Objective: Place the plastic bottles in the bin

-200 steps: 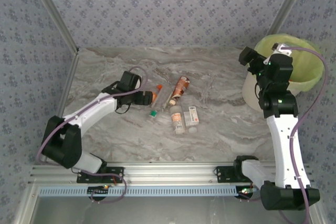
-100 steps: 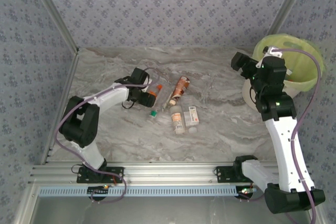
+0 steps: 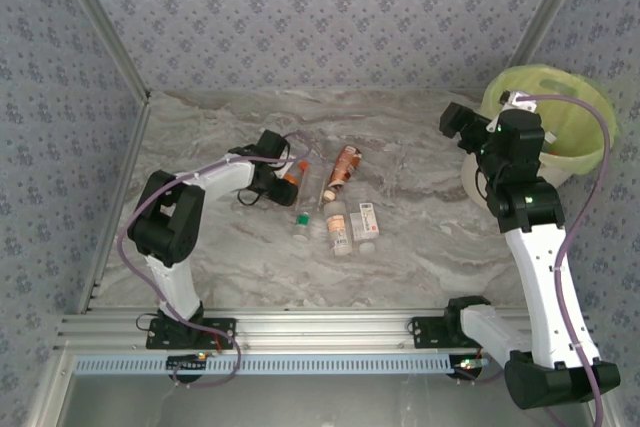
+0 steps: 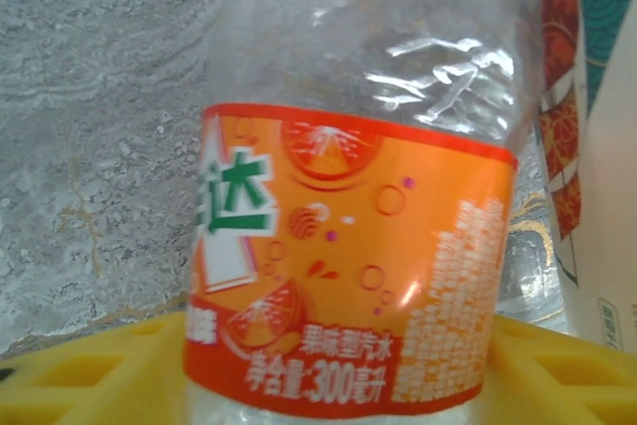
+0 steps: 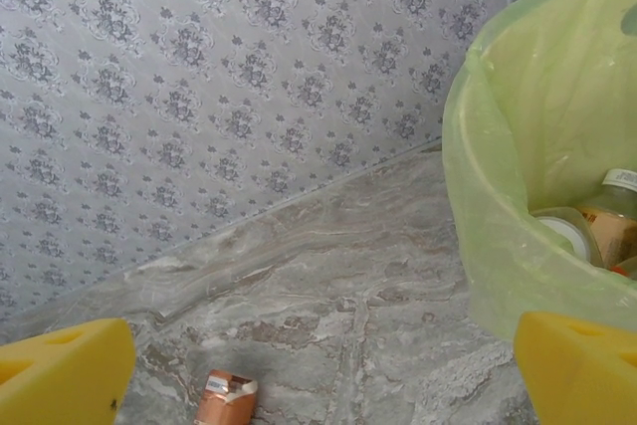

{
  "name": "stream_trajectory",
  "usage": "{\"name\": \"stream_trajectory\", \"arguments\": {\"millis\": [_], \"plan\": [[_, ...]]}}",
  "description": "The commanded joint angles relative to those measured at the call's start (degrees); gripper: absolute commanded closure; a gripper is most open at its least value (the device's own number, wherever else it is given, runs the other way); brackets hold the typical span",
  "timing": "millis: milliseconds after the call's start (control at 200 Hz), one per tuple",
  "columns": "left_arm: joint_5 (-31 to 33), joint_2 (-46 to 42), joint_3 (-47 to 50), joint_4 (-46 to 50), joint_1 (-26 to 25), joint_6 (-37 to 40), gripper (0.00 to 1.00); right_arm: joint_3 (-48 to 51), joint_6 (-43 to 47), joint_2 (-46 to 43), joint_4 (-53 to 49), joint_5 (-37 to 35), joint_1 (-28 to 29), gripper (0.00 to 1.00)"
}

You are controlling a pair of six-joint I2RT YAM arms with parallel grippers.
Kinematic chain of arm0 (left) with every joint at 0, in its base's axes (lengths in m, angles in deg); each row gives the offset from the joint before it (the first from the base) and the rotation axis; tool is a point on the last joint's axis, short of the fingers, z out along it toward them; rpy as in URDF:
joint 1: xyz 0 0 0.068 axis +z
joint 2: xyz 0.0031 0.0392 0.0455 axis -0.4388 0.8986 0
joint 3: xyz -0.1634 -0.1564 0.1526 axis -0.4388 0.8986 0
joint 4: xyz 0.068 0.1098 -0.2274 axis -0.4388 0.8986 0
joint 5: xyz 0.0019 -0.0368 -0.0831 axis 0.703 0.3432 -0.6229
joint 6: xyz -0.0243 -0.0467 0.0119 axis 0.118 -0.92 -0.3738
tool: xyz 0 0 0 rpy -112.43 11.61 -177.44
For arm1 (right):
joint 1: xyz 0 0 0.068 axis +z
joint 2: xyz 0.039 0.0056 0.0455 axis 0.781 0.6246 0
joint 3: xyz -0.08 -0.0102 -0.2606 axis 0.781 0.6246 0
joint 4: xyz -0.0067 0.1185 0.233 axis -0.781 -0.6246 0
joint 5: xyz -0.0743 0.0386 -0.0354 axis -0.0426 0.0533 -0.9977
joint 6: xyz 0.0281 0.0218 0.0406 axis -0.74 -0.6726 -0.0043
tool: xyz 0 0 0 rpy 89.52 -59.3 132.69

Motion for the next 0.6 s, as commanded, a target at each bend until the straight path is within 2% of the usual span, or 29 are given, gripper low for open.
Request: {"name": "stream_trajectory", "arguments": {"millis": [0,290,470,595], "plan": [[-1.07,-1.03,0.70,0.34,0.39,0.97,0.41,0.90,0.23,0.08,-0.10,-0.13,0.75,0.00],[0.96,-11.31,4.47,-3.28,0.41,-1.33,0.49,4.15,-2.66,1.66,2.58,6.22,3.18,0.00],[-3.76,-20.39,9.12,-8.81,0.27,-4.16,0.56,5.31,-4.97,3.60,3.95,8.83,5.37,0.00],[-9.01,-26.71,12.67,-13.67,0.19,-6.62,0.68,5.72,-5.92,5.52,6.97,15.01,7.21,0.00]]}}
